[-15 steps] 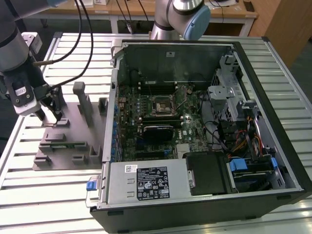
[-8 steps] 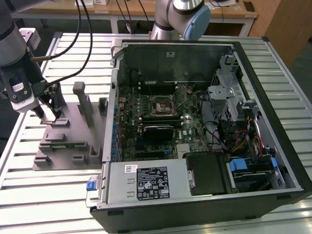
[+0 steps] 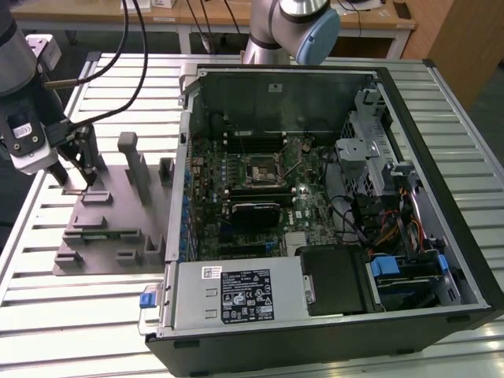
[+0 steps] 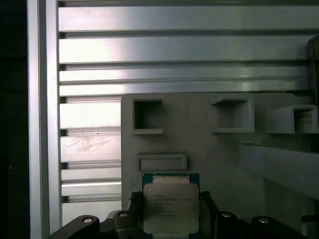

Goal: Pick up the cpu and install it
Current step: 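Pick up the cpu and move it towards the insertion slot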

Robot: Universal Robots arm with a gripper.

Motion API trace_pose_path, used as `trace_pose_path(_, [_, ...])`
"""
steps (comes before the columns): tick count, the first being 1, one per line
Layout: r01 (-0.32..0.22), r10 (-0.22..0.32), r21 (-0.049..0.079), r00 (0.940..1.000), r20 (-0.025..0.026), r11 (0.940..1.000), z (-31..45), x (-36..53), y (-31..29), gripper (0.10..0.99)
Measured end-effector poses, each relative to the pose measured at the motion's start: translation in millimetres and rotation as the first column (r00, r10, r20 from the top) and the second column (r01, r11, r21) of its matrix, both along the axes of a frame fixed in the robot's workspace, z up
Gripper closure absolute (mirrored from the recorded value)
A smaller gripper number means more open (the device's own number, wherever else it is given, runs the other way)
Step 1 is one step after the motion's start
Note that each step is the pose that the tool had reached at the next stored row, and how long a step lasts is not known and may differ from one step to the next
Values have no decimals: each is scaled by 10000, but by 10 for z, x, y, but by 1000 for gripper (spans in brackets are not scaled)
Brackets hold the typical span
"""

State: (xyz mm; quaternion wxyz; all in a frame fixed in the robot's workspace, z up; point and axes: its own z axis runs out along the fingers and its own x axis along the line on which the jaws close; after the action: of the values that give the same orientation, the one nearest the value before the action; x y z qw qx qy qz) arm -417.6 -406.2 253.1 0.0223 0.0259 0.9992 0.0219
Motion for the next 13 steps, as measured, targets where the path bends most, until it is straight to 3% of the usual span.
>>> trace_pose_path(6, [0,0,0,10000,25,10000,91,0,0,545])
trace_pose_path(13, [0,0,0,10000,55,10000,253,0,0,545])
